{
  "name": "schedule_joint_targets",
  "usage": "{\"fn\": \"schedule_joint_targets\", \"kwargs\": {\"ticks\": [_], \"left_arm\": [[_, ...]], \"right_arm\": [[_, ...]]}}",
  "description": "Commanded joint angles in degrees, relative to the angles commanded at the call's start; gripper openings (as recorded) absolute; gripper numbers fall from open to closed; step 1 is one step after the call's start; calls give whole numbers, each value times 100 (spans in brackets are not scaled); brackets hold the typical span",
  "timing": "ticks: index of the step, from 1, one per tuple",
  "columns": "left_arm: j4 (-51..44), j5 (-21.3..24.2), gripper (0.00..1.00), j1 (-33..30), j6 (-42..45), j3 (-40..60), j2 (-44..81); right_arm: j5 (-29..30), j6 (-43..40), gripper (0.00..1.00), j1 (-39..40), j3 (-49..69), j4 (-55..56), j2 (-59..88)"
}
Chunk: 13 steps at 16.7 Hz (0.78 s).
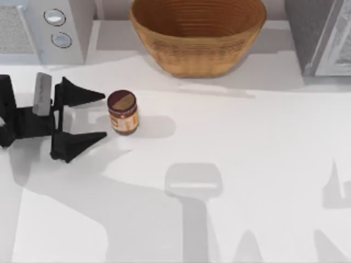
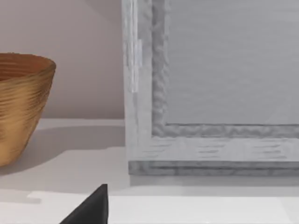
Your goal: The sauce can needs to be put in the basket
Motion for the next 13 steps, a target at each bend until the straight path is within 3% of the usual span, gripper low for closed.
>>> {"fn": "schedule_joint_targets", "kwargs": {"ticks": [6,13], "left_arm": [[1336,-168,100,-162,-1159,104,259],[3233,-781,100,-787,-2757,137,586]], "right_arm": [[0,0,100,0,0,0,0],[0,0,100,0,0,0,0]]}}
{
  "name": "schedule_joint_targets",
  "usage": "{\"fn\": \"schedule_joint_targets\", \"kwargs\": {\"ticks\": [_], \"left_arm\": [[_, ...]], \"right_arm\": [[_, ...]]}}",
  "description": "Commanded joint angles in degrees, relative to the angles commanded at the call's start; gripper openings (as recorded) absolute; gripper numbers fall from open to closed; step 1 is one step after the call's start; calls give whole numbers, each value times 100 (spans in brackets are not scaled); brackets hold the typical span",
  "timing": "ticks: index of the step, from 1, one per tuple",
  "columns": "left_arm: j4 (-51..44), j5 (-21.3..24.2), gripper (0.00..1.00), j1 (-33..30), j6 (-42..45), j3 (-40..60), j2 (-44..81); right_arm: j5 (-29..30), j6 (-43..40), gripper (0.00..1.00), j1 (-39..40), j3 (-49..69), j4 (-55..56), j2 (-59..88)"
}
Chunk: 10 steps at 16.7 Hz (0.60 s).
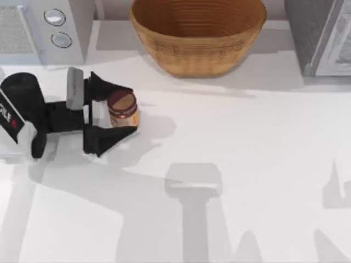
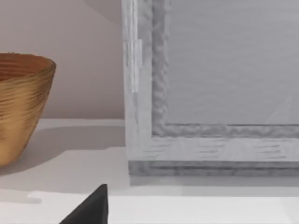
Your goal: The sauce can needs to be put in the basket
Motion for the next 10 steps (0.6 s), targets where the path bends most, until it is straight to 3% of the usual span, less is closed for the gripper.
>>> {"fn": "schedule_joint_targets", "kwargs": {"ticks": [7,10], "left_arm": [[358,-157,100,-158,-285,-19,56],[358,-157,77,-158,-285,-19,56]], "right_arm": [[0,0,100,0,0,0,0],[0,0,100,0,0,0,0]]}}
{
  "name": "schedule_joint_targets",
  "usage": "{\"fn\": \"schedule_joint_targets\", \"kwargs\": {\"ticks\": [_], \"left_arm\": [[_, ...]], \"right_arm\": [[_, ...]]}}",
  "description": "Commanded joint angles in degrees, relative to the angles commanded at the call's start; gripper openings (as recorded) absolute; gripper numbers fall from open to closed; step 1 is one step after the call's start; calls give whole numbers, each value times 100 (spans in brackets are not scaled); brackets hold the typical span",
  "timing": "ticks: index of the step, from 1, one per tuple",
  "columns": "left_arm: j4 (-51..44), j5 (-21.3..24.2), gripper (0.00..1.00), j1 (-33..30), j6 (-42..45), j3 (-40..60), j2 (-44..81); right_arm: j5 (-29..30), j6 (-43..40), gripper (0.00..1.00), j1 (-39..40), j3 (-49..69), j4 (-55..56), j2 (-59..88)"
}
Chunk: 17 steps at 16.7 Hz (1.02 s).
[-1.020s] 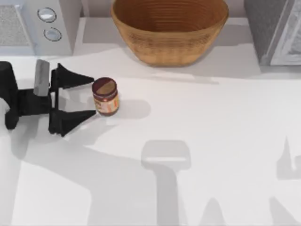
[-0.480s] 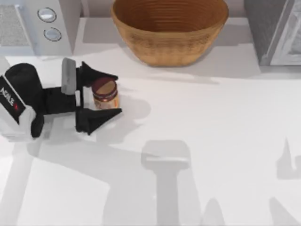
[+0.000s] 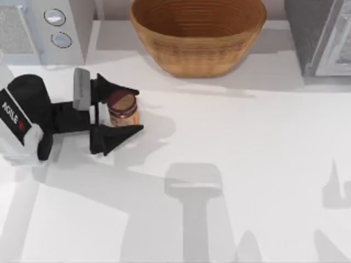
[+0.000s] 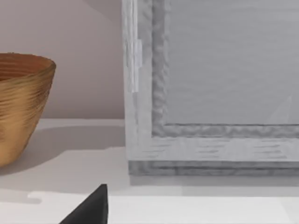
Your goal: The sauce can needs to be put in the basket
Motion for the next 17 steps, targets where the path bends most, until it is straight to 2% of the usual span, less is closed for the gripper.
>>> {"fn": "schedule_joint_targets", "kwargs": {"ticks": [10,17], "left_arm": [[0,0,2,0,0,0,0],[0,0,0,0,0,0,0]], "right_arm": [[0,0,100,0,0,0,0],[0,0,100,0,0,0,0]]}}
